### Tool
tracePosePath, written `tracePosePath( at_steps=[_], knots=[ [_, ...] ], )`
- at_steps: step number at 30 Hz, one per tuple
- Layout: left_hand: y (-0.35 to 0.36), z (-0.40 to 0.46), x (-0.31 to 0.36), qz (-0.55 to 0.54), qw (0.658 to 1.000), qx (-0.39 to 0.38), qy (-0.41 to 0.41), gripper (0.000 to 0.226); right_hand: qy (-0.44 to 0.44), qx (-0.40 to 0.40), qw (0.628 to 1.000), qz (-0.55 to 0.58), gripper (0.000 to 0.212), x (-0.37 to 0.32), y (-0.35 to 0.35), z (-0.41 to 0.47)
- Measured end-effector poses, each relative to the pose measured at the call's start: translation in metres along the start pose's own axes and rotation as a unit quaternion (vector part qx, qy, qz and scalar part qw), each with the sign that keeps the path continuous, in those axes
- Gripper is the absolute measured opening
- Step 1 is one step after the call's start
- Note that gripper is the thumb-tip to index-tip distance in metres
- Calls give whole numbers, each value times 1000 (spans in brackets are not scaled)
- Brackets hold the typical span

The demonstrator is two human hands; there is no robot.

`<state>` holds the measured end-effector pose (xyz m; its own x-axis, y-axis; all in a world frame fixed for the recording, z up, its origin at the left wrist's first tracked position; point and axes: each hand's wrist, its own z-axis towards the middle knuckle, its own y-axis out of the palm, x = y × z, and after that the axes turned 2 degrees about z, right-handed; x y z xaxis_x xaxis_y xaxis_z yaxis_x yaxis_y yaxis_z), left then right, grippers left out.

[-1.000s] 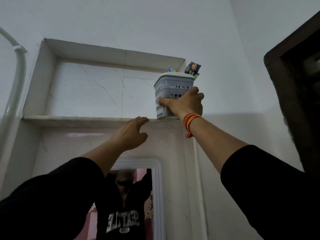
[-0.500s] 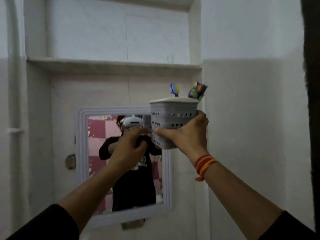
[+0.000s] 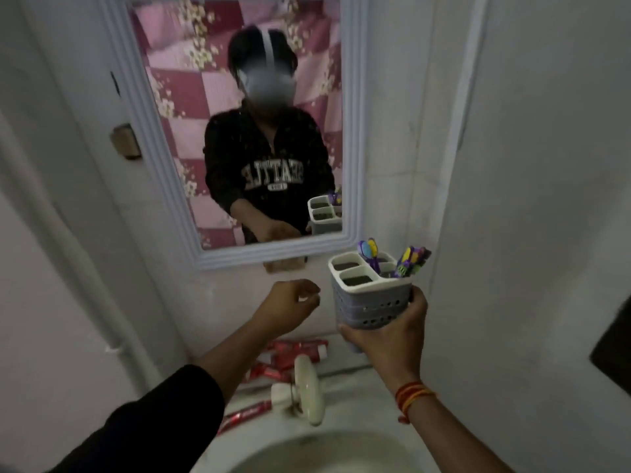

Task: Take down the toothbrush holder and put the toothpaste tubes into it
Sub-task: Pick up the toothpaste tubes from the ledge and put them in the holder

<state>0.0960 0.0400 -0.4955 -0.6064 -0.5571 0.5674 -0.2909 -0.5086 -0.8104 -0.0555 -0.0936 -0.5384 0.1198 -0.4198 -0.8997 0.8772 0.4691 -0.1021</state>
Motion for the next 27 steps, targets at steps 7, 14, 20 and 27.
tracePosePath(
  at_steps=[7, 14, 20, 27],
  knots=[
    [68, 28, -52, 172, 961, -215, -12, 35, 116, -38, 993, -5, 126, 105, 6, -68],
    [113, 52, -86, 288, 914, -287, 10, 35, 174, -48, 982, 51, 134, 148, 9, -119],
    [124, 57, -98, 333, 901, -272, 64, 52, 143, -94, 985, -2, 124, 155, 8, -115],
    [121, 57, -86, 257, 932, -235, 104, 52, 176, -127, 976, -13, 106, 161, 0, -112]
  ],
)
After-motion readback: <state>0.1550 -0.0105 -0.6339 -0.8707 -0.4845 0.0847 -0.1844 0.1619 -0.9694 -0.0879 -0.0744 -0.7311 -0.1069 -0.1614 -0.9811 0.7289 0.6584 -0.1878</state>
